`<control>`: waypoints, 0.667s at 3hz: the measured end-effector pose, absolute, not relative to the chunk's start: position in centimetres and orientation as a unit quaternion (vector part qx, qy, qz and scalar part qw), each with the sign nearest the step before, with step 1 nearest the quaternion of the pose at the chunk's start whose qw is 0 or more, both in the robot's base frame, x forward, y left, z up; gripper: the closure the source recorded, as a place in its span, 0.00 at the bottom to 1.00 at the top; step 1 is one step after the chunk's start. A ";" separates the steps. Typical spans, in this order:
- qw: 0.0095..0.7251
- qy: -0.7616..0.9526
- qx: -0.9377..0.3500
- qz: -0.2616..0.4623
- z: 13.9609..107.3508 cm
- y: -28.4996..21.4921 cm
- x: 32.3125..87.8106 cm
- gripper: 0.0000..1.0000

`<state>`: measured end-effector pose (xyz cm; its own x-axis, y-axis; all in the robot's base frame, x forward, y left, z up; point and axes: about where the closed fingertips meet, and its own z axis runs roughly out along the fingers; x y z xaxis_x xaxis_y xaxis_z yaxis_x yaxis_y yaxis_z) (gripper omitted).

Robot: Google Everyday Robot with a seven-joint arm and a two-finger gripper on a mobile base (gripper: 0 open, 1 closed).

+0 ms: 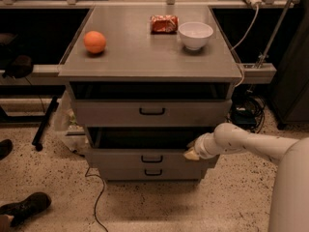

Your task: Open middle drawer

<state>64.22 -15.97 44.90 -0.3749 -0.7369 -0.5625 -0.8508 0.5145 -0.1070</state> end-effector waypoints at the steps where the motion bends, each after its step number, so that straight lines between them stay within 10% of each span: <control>1: 0.283 0.823 -0.482 0.101 44.9 -16.0 64.2 0.51; 2: 0.283 0.823 -0.482 0.101 44.9 -16.0 64.2 0.28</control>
Offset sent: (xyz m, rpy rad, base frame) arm 0.0000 0.0000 0.0000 0.0000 0.0000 0.0000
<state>64.22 -15.96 44.89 -0.3749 -0.7369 -0.5624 -0.8508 0.5144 -0.1069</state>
